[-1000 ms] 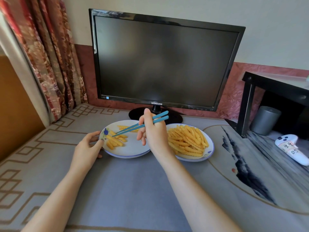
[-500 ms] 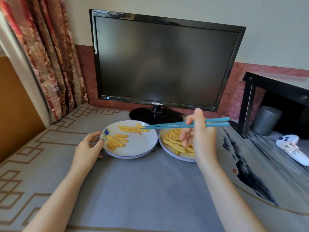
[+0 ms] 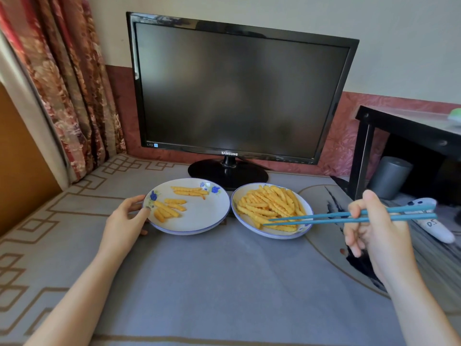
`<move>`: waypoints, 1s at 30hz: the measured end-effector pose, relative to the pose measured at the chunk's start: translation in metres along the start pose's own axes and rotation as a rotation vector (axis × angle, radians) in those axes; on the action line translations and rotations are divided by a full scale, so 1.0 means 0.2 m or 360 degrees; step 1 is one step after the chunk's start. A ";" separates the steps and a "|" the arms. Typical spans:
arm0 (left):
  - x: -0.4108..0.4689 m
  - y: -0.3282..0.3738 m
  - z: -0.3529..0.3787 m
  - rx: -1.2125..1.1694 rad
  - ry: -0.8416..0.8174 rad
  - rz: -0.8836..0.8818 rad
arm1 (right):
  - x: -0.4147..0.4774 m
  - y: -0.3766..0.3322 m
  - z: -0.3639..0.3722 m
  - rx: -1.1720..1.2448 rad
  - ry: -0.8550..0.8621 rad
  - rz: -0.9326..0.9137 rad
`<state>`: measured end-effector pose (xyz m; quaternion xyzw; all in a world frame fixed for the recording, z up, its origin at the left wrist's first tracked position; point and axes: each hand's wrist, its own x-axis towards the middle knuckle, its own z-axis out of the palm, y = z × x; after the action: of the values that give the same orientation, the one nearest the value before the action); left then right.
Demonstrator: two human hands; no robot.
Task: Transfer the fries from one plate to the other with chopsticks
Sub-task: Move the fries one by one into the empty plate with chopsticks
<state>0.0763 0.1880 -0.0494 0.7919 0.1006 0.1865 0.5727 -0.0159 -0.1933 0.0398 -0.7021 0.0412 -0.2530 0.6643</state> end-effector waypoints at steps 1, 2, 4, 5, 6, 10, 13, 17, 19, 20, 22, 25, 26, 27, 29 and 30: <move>0.00 0.00 0.00 0.0001 0.0000 0.0002 | 0.00 0.00 -0.01 -0.0011 0.0002 -0.0003; 0.00 0.00 0.00 0.0006 -0.0001 0.0001 | 0.00 0.00 -0.03 -0.0028 0.0000 -0.0005; 0.00 0.00 0.00 0.0015 0.0000 -0.0006 | 0.00 0.00 -0.05 -0.0080 -0.0020 -0.0006; 0.00 0.00 0.00 0.0016 0.0002 -0.0007 | 0.00 0.00 -0.05 -0.0104 -0.0033 -0.0003; 0.00 0.01 0.00 0.0018 0.0005 -0.0009 | 0.00 0.00 -0.06 -0.0120 -0.0048 0.0005; 0.00 0.01 0.00 0.0042 0.0014 -0.0001 | 0.01 0.00 -0.06 -0.0122 -0.0090 0.0037; 0.00 0.01 0.00 0.0044 0.0015 0.0003 | 0.01 -0.01 -0.05 -0.0065 -0.0086 0.0037; 0.00 0.01 0.00 0.0025 0.0009 0.0004 | 0.01 -0.03 0.02 0.0030 -0.0051 0.0000; 0.00 0.01 0.01 0.0028 0.0011 0.0006 | 0.00 -0.03 0.08 0.0083 -0.0054 -0.0005; 0.00 0.01 0.01 0.0027 0.0012 0.0007 | 0.00 -0.04 0.12 0.0116 -0.0066 -0.0005; 0.00 0.01 0.01 0.0026 0.0014 0.0003 | -0.01 -0.03 0.22 0.0197 -0.0125 -0.0011; 0.00 0.00 0.01 0.0017 0.0015 0.0003 | -0.01 -0.02 0.40 0.0234 -0.0255 -0.0006; 0.00 0.01 0.01 0.0020 0.0014 0.0004 | -0.02 -0.02 0.46 0.0234 -0.0306 0.0002; 0.00 0.01 0.01 0.0026 0.0013 0.0004 | -0.02 -0.02 0.52 0.0247 -0.0366 0.0011; 0.00 0.01 0.00 0.0043 0.0015 -0.0004 | -0.03 -0.02 0.64 0.0271 -0.0504 0.0005; 0.00 0.01 0.00 0.0050 0.0017 -0.0008 | -0.04 -0.02 0.68 0.0261 -0.0570 -0.0011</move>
<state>0.0767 0.1870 -0.0481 0.7994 0.1086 0.1877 0.5602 0.0329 -0.0652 0.0421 -0.6795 -0.1007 -0.1288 0.7153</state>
